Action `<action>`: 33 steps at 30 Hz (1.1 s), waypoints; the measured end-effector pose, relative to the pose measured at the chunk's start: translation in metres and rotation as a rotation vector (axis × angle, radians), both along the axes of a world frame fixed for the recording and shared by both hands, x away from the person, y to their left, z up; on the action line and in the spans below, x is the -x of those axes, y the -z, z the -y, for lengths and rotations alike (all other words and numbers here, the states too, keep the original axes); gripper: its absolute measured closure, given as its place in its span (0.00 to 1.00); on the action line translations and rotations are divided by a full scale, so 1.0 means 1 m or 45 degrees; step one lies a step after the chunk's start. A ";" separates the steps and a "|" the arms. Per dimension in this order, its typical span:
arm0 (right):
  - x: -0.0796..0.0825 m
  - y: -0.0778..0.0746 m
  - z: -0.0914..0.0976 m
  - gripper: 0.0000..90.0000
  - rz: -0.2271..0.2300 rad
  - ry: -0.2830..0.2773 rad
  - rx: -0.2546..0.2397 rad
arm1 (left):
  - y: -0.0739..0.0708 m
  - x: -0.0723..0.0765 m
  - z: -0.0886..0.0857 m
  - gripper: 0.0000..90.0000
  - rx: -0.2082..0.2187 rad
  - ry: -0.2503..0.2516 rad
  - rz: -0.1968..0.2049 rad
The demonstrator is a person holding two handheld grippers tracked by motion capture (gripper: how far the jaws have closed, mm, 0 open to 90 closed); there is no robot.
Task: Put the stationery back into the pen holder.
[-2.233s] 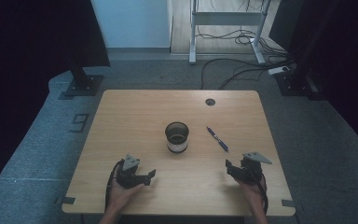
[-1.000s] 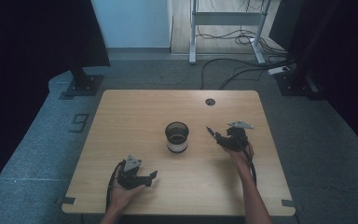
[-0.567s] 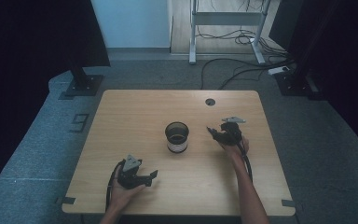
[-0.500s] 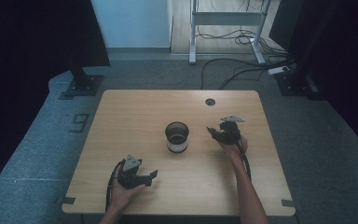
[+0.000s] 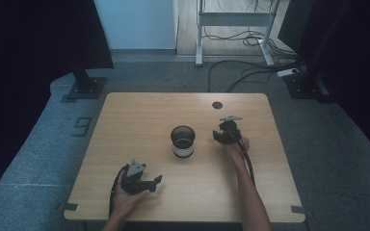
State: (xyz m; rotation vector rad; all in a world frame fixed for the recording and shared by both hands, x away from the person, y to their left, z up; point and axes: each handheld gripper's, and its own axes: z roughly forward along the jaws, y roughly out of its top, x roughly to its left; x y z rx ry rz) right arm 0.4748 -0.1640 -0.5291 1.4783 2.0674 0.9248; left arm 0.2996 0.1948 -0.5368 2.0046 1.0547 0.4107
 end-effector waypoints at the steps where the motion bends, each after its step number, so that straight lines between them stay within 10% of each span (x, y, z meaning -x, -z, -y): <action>1: -0.001 0.001 0.000 0.56 0.000 0.001 0.005 | 0.000 0.000 0.000 0.18 -0.001 -0.001 0.001; 13: -0.006 0.013 0.000 0.62 -0.051 -0.010 -0.010 | 0.002 -0.001 0.002 0.18 -0.019 0.002 -0.005; 23: -0.003 0.015 -0.005 0.88 -0.011 0.000 0.036 | 0.005 0.000 0.005 0.18 -0.028 0.028 -0.014; 33: 0.009 -0.009 0.001 0.88 0.048 -0.021 -0.096 | 0.004 -0.002 0.002 0.18 -0.015 0.017 -0.013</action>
